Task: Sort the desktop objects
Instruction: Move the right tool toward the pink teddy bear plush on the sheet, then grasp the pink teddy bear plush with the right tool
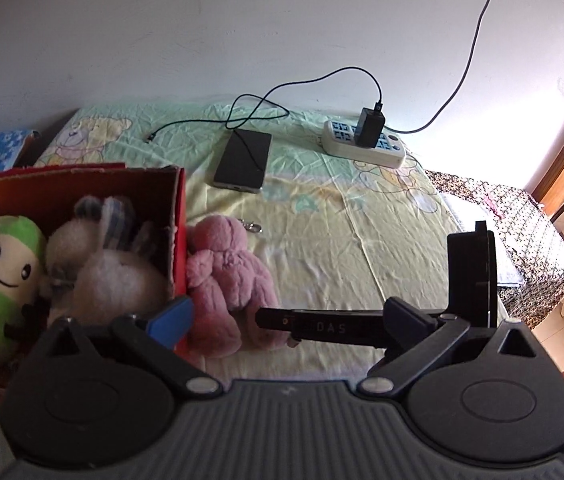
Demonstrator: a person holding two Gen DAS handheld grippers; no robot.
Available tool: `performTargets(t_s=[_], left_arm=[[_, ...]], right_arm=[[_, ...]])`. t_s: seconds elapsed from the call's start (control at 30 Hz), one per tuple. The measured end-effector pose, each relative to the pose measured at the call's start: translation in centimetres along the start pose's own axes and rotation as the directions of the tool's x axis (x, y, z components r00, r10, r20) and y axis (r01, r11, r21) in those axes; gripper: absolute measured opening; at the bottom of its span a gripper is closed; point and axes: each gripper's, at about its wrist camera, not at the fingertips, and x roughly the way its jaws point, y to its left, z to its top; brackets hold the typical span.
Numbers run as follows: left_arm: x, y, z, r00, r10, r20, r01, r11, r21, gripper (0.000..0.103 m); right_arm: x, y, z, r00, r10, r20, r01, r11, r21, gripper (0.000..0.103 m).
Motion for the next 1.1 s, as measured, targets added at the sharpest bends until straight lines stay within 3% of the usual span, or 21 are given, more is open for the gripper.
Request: performTargets(t_s=[0.1,0.17,0.37,0.6,0.8,1.0,1.1], left_arm=[[0.2,0.5,0.1,1.0,-0.01,0.004,0.01,0.999,-0.031,0.101],[0.4,0.6,0.2,1.0,-0.012,0.004,0.012,0.999,-0.041,0.101],[0.4,0.5,0.4,1.0,-0.025,0.001,0.025,0.999,-0.043,0.101],[0.8,-1.7,-0.2,0.995,-0.1,-0.03,0.101,0.995,0.019,0.101],[3.5,-2.6,-1.5,0.977,-0.173,-0.126,0.176,0.984,0.007,0.101],[7.5,-3.0,-2.8,0.965,-0.129,-0.229,0.14,0.99,0.029,0.095],[9.0,-2.7,-3.1,0.961,-0.107,-0.256,0.12,0.992,0.039,0.093]], right_arm=[[0.8,0.3,-0.1,1.0,-0.001,-0.009,0.0,1.0,-0.024,0.041],[1.1,0.4,0.0,1.0,-0.009,-0.011,0.008,0.999,-0.041,0.033],[-0.1,-1.5,0.0,0.999,0.036,-0.019,-0.035,0.998,0.061,0.029],[-5.8,-3.8,-2.1,1.0,-0.007,-0.018,0.009,0.993,0.114,0.029],[-9.7,-6.0,-5.7,0.999,-0.04,-0.025,0.046,0.967,0.25,0.035],[-12.0,-7.5,-5.6,0.991,-0.045,0.126,-0.003,0.934,0.358,0.038],[-11.1,-7.9,-4.4,0.989,-0.033,0.146,-0.025,0.926,0.376,0.039]])
